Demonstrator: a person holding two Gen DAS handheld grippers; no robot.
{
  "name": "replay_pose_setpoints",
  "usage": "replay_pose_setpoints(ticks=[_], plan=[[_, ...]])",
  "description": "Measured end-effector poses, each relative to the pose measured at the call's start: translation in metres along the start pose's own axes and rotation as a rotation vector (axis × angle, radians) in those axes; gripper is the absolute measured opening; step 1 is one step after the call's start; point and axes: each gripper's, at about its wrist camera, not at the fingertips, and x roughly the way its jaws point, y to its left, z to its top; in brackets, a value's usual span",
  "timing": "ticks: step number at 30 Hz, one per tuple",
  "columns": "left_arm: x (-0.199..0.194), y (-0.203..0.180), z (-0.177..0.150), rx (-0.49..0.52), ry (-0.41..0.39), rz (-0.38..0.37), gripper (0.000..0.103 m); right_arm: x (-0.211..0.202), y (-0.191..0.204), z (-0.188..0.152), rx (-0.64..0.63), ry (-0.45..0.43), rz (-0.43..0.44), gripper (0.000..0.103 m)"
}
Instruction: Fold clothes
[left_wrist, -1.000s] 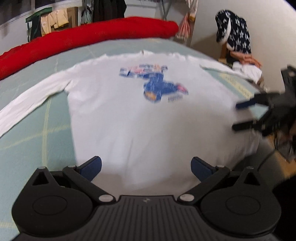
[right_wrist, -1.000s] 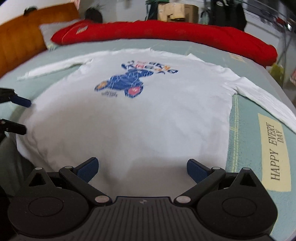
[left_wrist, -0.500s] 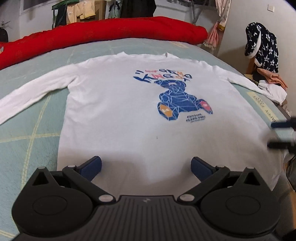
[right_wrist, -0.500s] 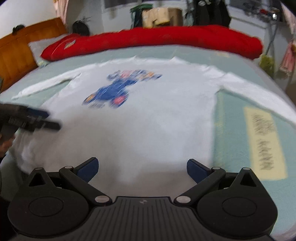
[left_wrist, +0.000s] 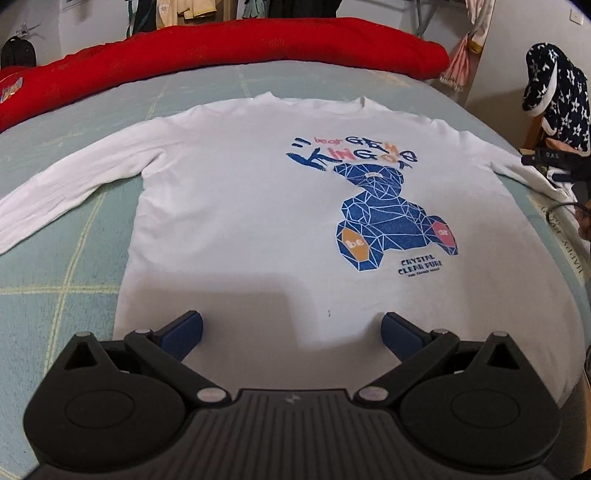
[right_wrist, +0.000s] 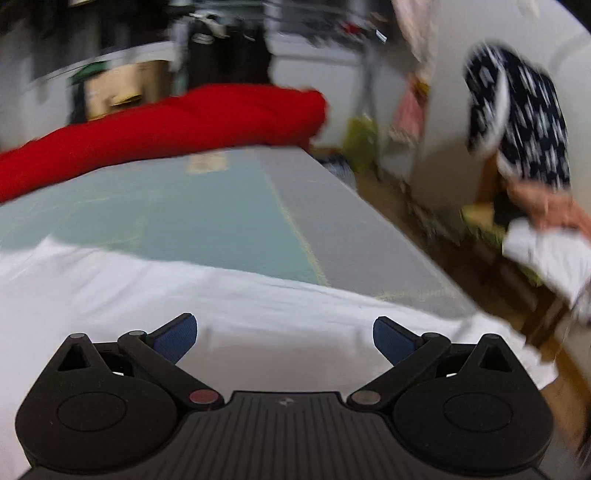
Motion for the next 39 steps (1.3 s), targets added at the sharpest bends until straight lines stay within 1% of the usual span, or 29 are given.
replay_pose_setpoints(ticks=[1,3,5,7,10,13,16,19,22,23,25,27,28,30,31,32,33,35,38,39], plan=[[0.0,0.0,0.0,-0.002,0.001,0.0,0.102,0.009,-0.008,-0.001,0.034,0.017,0.002,0.103],[0.001,0.001,-0.001,-0.007,0.0,-0.003,0.102,0.012,-0.027,-0.014,0.09,0.051,0.006,0.103],[0.002,0.002,-0.001,-0.011,-0.003,-0.005,0.102,0.004,-0.046,-0.031,0.123,0.025,0.024,0.103],[0.003,0.002,0.0,-0.012,-0.004,-0.003,0.102,-0.009,-0.065,-0.04,0.15,0.006,0.045,0.103],[0.005,0.002,0.002,-0.015,-0.005,0.001,0.102,-0.022,-0.077,-0.034,0.161,0.006,0.042,0.103],[0.007,0.003,0.004,-0.018,-0.007,0.004,0.102,-0.025,-0.082,-0.017,0.172,-0.033,0.126,0.103],[0.007,0.004,0.004,-0.019,-0.009,0.0,0.102,-0.007,-0.09,-0.005,0.195,-0.001,0.153,0.103],[0.007,0.005,0.003,-0.021,-0.014,-0.007,0.102,0.015,-0.114,-0.003,0.243,0.052,0.125,0.103],[0.007,0.007,0.004,-0.022,-0.015,-0.012,0.102,0.023,-0.153,-0.004,0.345,0.091,0.024,0.103],[0.007,0.006,0.004,-0.02,-0.015,-0.011,0.102,0.022,-0.164,-0.004,0.387,0.091,0.011,0.103],[0.007,0.006,0.004,-0.019,-0.015,-0.007,0.102,0.013,-0.178,-0.001,0.455,0.064,0.048,0.103],[0.008,0.005,0.005,-0.018,-0.015,-0.003,0.102,0.006,-0.174,0.006,0.448,0.033,0.121,0.103],[0.008,0.005,0.005,-0.018,-0.016,-0.002,0.102,0.008,-0.167,0.009,0.432,0.037,0.165,0.103],[0.008,0.005,0.004,-0.019,-0.017,-0.002,0.102,0.018,-0.153,0.014,0.403,0.071,0.252,0.103],[0.007,0.005,0.004,-0.02,-0.017,-0.002,0.102,0.026,-0.147,0.014,0.387,0.099,0.283,0.103],[0.007,0.005,0.004,-0.022,-0.017,-0.004,0.102,0.034,-0.142,0.014,0.368,0.125,0.293,0.103],[0.007,0.006,0.004,-0.023,-0.017,-0.005,0.102,0.041,-0.139,0.013,0.349,0.142,0.268,0.103],[0.006,0.007,0.004,-0.025,-0.018,-0.01,0.102,0.045,-0.144,0.012,0.325,0.14,0.179,0.103],[0.007,0.007,0.004,-0.026,-0.021,-0.014,0.102,0.042,-0.168,0.01,0.395,0.135,0.024,0.103],[0.007,0.007,0.004,-0.026,-0.022,-0.012,0.102,0.04,-0.174,0.01,0.418,0.142,-0.012,0.103]])
